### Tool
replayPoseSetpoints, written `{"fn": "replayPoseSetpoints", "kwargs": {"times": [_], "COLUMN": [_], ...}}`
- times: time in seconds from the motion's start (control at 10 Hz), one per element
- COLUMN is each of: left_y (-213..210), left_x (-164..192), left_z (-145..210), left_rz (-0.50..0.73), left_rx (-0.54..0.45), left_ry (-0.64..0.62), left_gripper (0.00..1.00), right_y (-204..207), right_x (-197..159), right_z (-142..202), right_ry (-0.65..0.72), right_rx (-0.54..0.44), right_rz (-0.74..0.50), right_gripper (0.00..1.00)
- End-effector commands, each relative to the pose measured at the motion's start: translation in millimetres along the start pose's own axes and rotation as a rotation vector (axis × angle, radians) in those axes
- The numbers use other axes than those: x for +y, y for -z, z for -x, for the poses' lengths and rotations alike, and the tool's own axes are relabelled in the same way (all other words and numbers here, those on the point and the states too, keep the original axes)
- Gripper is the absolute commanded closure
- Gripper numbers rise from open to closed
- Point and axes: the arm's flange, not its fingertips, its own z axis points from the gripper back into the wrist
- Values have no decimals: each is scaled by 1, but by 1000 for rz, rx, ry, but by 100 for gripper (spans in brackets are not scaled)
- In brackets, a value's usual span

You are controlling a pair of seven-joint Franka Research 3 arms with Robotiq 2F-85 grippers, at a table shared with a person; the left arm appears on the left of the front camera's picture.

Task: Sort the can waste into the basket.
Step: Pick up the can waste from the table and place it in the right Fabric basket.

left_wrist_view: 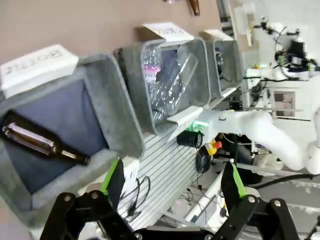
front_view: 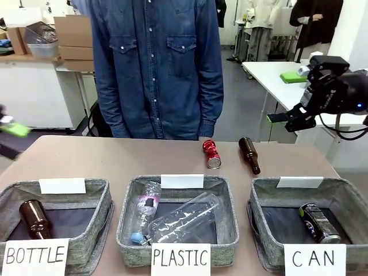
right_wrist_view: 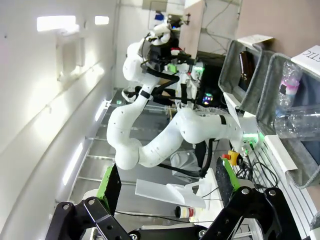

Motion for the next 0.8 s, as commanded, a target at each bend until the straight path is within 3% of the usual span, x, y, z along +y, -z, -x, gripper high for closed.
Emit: {"fn": "replayPoseSetpoints", "kwargs": {"times": [0.0, 0.1, 0.7], "left_y": [5, 0, 0], "left_x": [-9, 0, 0], "left_z": [-16, 0, 0], "left_rz": [30, 0, 0], "left_rx": [10, 0, 0], "left_ry": [11, 0, 0], "left_gripper": [0, 0, 0], "right_y": [0, 0, 0], "right_x": [1, 1, 1], "right_z": [1, 1, 1], "right_ry": [-10, -10, -10], "right_rx": [11, 11, 11], "right_rz": [-2, -2, -2], "right_gripper": [0, 0, 0]}}
